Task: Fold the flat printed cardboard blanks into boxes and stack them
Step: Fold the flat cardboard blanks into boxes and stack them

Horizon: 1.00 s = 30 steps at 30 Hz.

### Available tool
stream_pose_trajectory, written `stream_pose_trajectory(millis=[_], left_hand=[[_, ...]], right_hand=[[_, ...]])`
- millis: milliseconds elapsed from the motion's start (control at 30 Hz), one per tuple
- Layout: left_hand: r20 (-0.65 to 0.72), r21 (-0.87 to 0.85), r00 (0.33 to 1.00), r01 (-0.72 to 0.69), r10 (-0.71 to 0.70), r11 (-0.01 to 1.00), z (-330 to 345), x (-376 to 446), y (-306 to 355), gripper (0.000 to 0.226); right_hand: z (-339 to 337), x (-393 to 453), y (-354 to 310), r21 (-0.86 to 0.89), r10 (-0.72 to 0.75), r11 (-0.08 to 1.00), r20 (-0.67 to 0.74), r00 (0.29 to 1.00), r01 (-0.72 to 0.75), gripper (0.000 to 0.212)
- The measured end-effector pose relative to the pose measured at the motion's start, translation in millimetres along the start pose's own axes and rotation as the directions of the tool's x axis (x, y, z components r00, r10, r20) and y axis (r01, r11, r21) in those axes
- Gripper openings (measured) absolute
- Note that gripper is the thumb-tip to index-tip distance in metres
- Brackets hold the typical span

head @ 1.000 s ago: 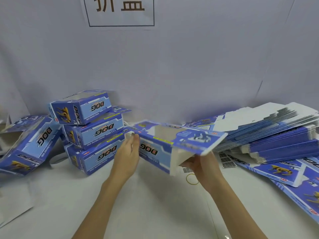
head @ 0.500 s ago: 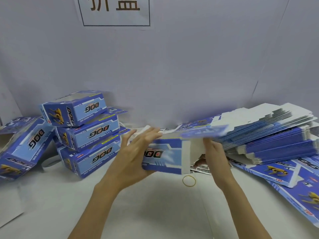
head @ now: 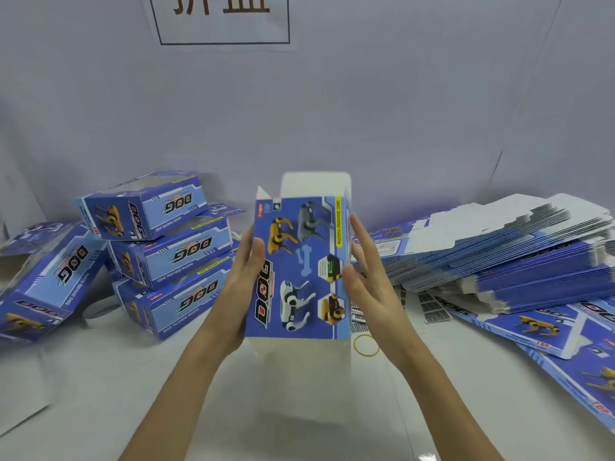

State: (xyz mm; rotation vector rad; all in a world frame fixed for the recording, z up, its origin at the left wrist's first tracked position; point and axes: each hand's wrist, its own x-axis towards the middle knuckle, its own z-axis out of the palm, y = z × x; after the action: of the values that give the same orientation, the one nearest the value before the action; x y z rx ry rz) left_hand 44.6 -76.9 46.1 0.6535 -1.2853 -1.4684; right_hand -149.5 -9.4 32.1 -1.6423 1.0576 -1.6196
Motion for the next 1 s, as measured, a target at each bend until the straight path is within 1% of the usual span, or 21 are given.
stream_pose_trajectory(millis=[33, 67, 133, 167, 200, 233, 267, 300, 333, 367, 400, 433, 500, 567, 667, 767, 833, 867, 900, 933, 1000], left_hand=[[-0.029, 0.015, 0.997, 0.070, -0.069, 0.997, 4.9, 2.7, -0.4, 0.064], [-0.043, 0.051, 0.994, 0.107, -0.105, 0.993, 9.9, 5.2, -1.0, 0.070], [0.052, 0.159, 0.994, 0.091, -0.100, 0.983, 17.8, 1.3, 4.8, 0.113], [0.079, 0.178, 0.995, 0.053, -0.068, 0.983, 23.7, -0.4, 9.6, 0.122], [0.073, 0.145, 0.996, 0.032, -0.043, 0.989, 30.6, 1.1, 13.3, 0.144], [0.024, 0.150, 1.000, 0.004, -0.008, 0.989, 35.1, 6.3, 16.2, 0.173], [-0.006, 0.161, 1.000, 0.007, -0.006, 0.987, 33.3, 8.8, 17.1, 0.172], [-0.012, 0.201, 1.000, 0.031, -0.029, 0.979, 32.8, 11.4, 14.7, 0.150], [-0.041, 0.225, 0.997, 0.069, -0.062, 0.972, 30.6, 17.4, 9.7, 0.113], [-0.053, 0.234, 0.997, 0.067, -0.056, 0.970, 25.3, 16.7, 0.2, 0.068], [-0.044, 0.205, 0.995, 0.095, -0.088, 0.974, 18.9, 11.2, -6.9, 0.045], [-0.030, 0.168, 0.993, 0.119, -0.116, 0.979, 10.9, 5.3, -14.7, 0.038], [-0.038, 0.157, 0.989, 0.146, -0.141, 0.977, 0.3, 1.2, -26.7, 0.043], [-0.022, 0.188, 0.990, 0.138, -0.136, 0.972, -0.4, -0.3, -24.8, 0.044], [-0.065, 0.217, 0.986, 0.164, -0.153, 0.962, 7.5, 0.6, -14.9, 0.035], [-0.076, 0.236, 0.984, 0.177, -0.163, 0.955, 18.7, 13.2, -1.3, 0.027], [0.028, 0.171, 0.989, 0.140, -0.146, 0.975, 21.2, 7.9, 8.0, 0.020], [0.065, 0.197, 0.992, 0.092, -0.107, 0.976, 26.0, 4.4, 11.2, 0.030], [0.090, 0.270, 0.991, 0.074, -0.101, 0.960, 28.8, 1.6, 13.7, 0.038], [0.079, 0.321, 0.992, 0.065, -0.095, 0.945, 33.4, -2.6, 17.4, 0.039], [0.054, 0.278, 0.995, 0.067, -0.085, 0.958, 36.3, -7.1, 23.4, 0.025]], right_hand=[[0.7, -0.5, 2.8, 0.072, 0.032, 0.997, -0.017, 0.999, -0.031, 0.067], [1.8, -0.5, 4.0, 0.116, 0.077, 0.991, -0.049, 0.996, -0.071, 0.069], [1.3, 0.5, 6.0, 0.113, 0.145, 0.985, -0.138, 0.980, -0.130, 0.073], [-0.6, 0.6, 9.0, 0.131, 0.165, 0.981, -0.153, 0.974, -0.146, 0.073], [-2.5, 0.2, 11.4, 0.167, 0.175, 0.975, -0.153, 0.973, -0.149, 0.071], [-4.8, 0.2, 14.3, 0.197, 0.180, 0.969, -0.149, 0.972, -0.149, 0.068], [-6.0, -0.1, 16.4, 0.201, 0.183, 0.968, -0.151, 0.972, -0.151, 0.065], [-6.8, -0.2, 19.0, 0.187, 0.187, 0.970, -0.158, 0.970, -0.157, 0.065], [-5.9, 0.1, 21.0, 0.178, 0.193, 0.970, -0.159, 0.968, -0.164, 0.066], [-3.8, 0.3, 22.4, 0.187, 0.206, 0.966, -0.144, 0.968, -0.178, 0.067], [-1.1, 0.6, 23.8, 0.219, 0.231, 0.955, -0.115, 0.966, -0.202, 0.068], [2.1, 0.7, 24.4, 0.265, 0.261, 0.936, -0.079, 0.962, -0.232, 0.068], [6.3, 0.9, 24.3, 0.340, 0.284, 0.903, -0.016, 0.959, -0.261, 0.064], [7.3, 1.2, 23.7, 0.354, 0.264, 0.903, -0.004, 0.965, -0.245, 0.060], [9.2, 1.3, 25.1, 0.333, 0.276, 0.910, -0.044, 0.960, -0.246, 0.060], [12.2, -0.4, 30.0, 0.274, 0.295, 0.928, -0.119, 0.948, -0.254, 0.049], [11.9, -0.3, 31.9, 0.239, 0.304, 0.934, -0.144, 0.942, -0.265, 0.043], [10.6, -0.2, 33.0, 0.234, 0.303, 0.935, -0.144, 0.942, -0.265, 0.041], [9.0, -0.1, 33.6, 0.245, 0.305, 0.932, -0.141, 0.942, -0.266, 0.039], [8.1, 0.1, 33.2, 0.272, 0.311, 0.925, -0.138, 0.940, -0.266, 0.037], [8.6, 0.0, 31.5, 0.318, 0.324, 0.909, -0.132, 0.937, -0.270, 0.037]])
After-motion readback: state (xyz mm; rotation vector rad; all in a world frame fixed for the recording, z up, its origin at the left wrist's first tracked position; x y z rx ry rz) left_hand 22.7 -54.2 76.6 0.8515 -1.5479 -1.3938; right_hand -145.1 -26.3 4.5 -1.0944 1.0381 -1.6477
